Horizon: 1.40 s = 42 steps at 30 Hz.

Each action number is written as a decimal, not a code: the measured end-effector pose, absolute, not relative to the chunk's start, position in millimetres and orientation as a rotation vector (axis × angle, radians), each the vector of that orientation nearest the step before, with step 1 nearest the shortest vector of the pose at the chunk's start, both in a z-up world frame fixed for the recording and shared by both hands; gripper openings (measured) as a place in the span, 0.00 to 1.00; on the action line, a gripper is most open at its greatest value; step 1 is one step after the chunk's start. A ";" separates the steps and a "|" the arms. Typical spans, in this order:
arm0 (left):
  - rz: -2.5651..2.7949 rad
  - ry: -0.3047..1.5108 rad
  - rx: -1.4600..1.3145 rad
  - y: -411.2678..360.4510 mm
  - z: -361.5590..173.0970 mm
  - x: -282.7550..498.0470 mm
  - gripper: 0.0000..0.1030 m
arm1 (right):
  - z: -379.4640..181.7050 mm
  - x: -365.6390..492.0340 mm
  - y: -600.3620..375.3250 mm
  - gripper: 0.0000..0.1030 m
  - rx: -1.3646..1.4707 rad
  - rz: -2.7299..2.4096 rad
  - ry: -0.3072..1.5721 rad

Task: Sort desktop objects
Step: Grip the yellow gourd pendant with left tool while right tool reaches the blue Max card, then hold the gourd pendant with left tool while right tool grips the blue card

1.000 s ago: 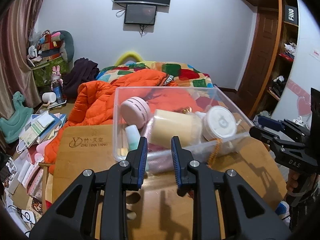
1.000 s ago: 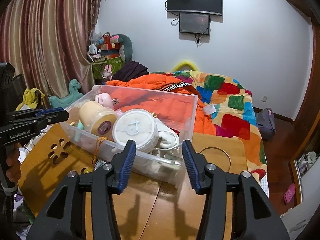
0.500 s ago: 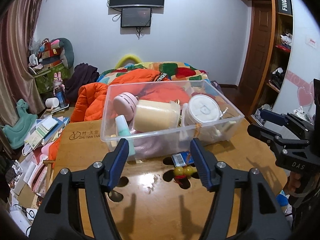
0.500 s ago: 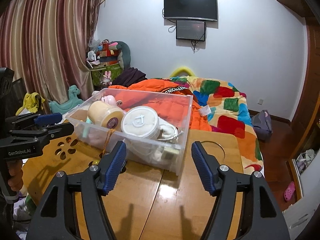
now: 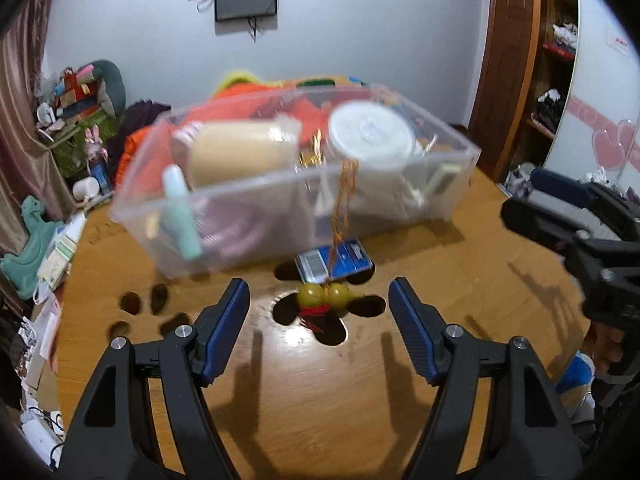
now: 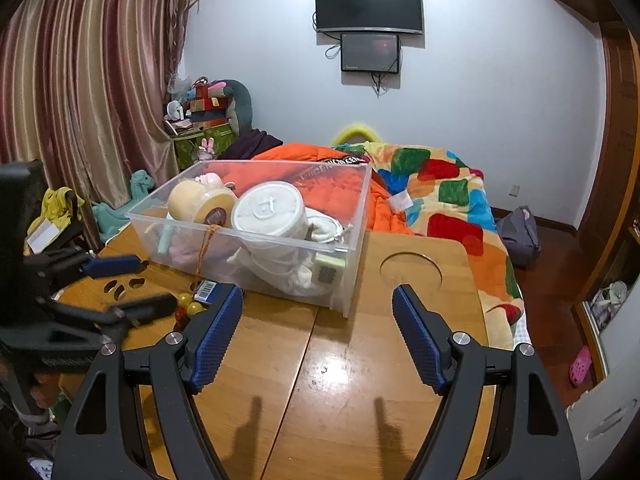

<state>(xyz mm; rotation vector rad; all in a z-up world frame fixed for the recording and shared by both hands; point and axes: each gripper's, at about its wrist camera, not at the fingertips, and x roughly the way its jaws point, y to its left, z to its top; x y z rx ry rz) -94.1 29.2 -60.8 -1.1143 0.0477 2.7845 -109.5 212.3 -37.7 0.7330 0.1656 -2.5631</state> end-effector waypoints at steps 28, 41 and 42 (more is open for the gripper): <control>2.820 -0.141 -1.088 -19.9 -53.6 -87.5 0.33 | -67.6 -125.5 143.1 0.72 0.894 -2.399 0.238; 2.818 -0.234 -1.037 -50.2 -47.4 -81.2 0.27 | -87.5 -141.1 92.3 0.70 1.029 -2.370 0.354; 2.815 -0.246 -1.036 -52.4 -47.9 -80.6 0.27 | -87.6 -140.8 93.6 0.70 1.028 -2.369 0.349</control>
